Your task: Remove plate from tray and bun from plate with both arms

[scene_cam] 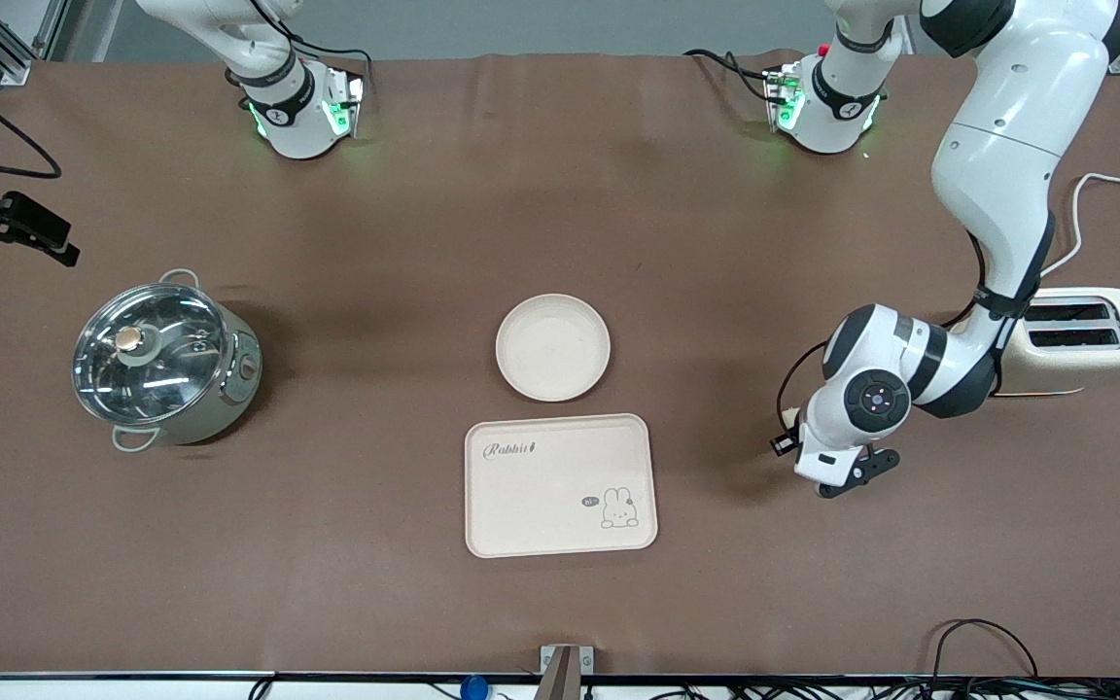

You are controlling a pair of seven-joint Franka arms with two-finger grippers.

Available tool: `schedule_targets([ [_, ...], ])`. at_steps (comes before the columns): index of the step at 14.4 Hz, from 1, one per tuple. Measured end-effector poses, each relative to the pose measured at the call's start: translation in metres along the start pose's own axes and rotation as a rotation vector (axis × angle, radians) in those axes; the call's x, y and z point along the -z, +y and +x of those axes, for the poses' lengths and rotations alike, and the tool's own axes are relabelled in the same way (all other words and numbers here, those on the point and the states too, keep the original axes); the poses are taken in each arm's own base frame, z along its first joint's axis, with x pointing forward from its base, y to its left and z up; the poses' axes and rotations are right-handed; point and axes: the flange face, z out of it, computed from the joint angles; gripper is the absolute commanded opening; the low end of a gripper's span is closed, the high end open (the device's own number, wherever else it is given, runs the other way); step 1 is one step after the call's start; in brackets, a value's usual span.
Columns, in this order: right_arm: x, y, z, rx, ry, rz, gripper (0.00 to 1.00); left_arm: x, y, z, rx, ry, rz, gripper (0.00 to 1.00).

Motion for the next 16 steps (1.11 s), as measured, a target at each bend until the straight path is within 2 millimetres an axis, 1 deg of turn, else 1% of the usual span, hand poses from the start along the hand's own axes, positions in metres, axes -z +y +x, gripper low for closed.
schedule_targets([
  [2, 0.002, 0.000, 0.000, 0.000, 0.007, 0.000, 1.00, 0.007, -0.003, 0.005, 0.009, 0.010, -0.008, 1.00],
  [3, 0.005, 0.000, 0.001, -0.001, 0.014, 0.000, 1.00, 0.016, -0.005, 0.010, 0.017, 0.023, -0.018, 1.00],
  [4, 0.008, 0.000, 0.002, -0.001, 0.023, 0.000, 1.00, 0.031, -0.006, 0.016, 0.024, 0.045, -0.031, 1.00],
  [5, 0.013, 0.001, 0.003, -0.002, 0.033, 0.000, 1.00, 0.053, -0.007, 0.020, 0.026, 0.074, -0.045, 1.00],
  [6, 0.017, 0.001, 0.007, -0.002, 0.043, 0.000, 1.00, 0.081, -0.007, 0.021, 0.005, 0.099, -0.051, 1.00],
  [8, 0.018, 0.000, 0.013, -0.002, 0.050, -0.001, 1.00, 0.147, -0.010, 0.014, -0.094, 0.141, -0.027, 1.00],
  [9, 0.017, 0.000, 0.016, -0.002, 0.047, -0.001, 1.00, 0.183, -0.018, 0.010, -0.140, 0.163, -0.007, 1.00],
  [11, 0.011, 0.000, 0.017, -0.002, 0.026, -0.002, 1.00, 0.248, -0.047, 0.002, -0.210, 0.182, 0.028, 1.00],
  [12, 0.010, 0.000, 0.017, -0.002, 0.019, -0.002, 1.00, 0.274, -0.062, -0.003, -0.244, 0.182, 0.036, 1.00],
  [14, 0.009, 0.000, 0.016, -0.002, 0.009, -0.002, 1.00, 0.317, -0.088, -0.013, -0.308, 0.184, 0.034, 1.00],
  [16, 0.008, 0.000, 0.015, -0.003, -0.001, -0.002, 1.00, 0.351, -0.109, -0.022, -0.372, 0.184, -0.003, 1.00],
])
